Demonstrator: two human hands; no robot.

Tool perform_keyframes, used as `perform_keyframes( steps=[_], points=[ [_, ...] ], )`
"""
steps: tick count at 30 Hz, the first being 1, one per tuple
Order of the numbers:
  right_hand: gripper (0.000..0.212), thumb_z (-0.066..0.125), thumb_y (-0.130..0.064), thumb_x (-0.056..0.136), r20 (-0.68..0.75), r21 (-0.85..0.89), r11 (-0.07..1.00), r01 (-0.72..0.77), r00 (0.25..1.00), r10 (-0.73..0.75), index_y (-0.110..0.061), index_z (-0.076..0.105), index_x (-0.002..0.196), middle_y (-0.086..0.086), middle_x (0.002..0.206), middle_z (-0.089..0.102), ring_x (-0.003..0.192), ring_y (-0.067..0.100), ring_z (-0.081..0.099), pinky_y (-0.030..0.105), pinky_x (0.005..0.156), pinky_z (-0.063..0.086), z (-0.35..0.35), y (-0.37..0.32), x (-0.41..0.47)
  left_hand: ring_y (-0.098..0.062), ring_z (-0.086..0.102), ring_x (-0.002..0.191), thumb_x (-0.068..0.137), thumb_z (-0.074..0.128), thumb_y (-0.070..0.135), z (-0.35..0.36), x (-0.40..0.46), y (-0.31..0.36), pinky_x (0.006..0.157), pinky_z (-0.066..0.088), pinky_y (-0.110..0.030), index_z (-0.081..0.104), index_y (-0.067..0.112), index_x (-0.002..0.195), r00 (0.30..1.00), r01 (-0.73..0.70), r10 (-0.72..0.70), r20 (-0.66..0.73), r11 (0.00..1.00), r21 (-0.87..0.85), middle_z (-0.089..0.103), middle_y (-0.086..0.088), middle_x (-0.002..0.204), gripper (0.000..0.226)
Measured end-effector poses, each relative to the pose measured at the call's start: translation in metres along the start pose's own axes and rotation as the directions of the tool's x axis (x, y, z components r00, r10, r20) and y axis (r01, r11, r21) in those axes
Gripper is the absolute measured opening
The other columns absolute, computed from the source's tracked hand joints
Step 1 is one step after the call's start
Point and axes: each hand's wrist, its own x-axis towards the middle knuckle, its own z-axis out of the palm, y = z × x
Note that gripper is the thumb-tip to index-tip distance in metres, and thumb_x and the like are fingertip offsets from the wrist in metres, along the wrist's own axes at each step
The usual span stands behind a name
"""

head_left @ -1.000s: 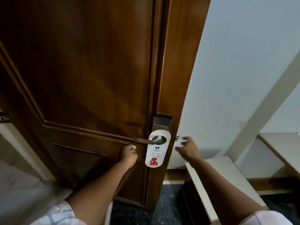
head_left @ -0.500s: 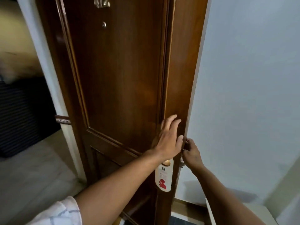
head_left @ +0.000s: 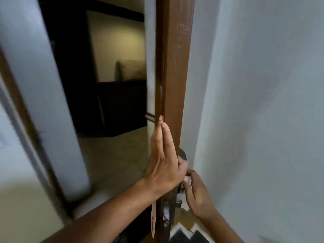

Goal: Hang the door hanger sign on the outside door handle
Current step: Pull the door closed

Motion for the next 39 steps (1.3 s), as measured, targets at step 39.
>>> perform_keyframes(
  steps=[39],
  points=[
    [0.052,0.016,-0.068,0.094,0.603,-0.174,0.919,0.355,0.776,-0.186,-0.034,0.049,0.071,-0.007,0.054,0.056,0.054,0.001,0.044,0.041,0.096,0.025,0.496,-0.164,0.264,-0.039,-0.018,0.149,0.084,0.068,0.023,-0.205,0.075,-0.475,0.123,0.000,-0.052,-0.013,-0.001,0.151,0.793,0.305,-0.584,-0.171,0.138,0.942,-0.019,-0.025,0.161,0.108]
  ],
)
